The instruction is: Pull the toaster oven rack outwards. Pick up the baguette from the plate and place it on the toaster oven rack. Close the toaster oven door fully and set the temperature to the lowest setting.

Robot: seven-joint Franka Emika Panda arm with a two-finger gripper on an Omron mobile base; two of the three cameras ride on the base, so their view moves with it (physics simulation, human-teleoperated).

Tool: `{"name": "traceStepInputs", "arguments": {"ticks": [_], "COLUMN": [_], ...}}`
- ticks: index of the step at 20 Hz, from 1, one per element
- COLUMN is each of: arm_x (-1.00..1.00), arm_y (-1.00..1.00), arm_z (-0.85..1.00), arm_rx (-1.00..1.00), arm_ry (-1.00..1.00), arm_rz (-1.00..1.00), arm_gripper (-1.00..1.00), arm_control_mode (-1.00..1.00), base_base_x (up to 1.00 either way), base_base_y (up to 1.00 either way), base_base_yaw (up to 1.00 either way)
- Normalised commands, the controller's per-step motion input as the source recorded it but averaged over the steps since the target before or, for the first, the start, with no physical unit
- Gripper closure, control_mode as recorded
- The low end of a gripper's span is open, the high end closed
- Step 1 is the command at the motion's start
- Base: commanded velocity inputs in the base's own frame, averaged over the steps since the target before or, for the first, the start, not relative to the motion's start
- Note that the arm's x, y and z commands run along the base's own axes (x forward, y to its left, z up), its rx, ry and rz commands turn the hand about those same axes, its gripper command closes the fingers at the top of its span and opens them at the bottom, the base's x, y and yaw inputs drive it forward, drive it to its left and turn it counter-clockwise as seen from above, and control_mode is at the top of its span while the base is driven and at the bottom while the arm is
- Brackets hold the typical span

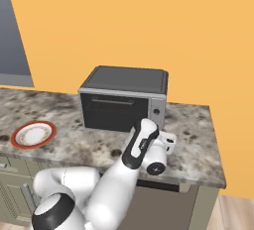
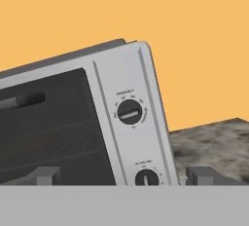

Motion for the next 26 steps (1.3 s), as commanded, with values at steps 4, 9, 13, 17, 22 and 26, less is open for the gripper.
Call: {"name": "traceStepInputs", "arguments": {"ticks": [4,9,13,17,22,26], "arm_x": [0.00,0.00,0.00,0.00,0.10,0.08], "arm_y": [0.00,0.00,0.00,0.00,0.00,-0.03], "arm_z": [-0.17,-0.22,-0.15,0.00,0.00,0.00], "arm_rx": [0.00,-0.02,-0.03,-0.01,0.00,0.00], "arm_ry": [0.00,0.00,0.00,0.00,0.00,0.00], "arm_rz": [-0.03,-0.02,-0.01,0.00,-0.01,0.00], "arm_gripper": [-1.00,-1.00,-1.00,-1.00,-1.00,-1.00], "arm_control_mode": [-1.00,-1.00,-1.00,-1.00,-1.00,-1.00], "base_base_x": [0.00,0.00,0.00,0.00,0.00,0.00], "base_base_y": [0.00,0.00,0.00,0.00,0.00,0.00], "base_base_yaw": [0.00,0.00,0.00,0.00,0.00,0.00]}}
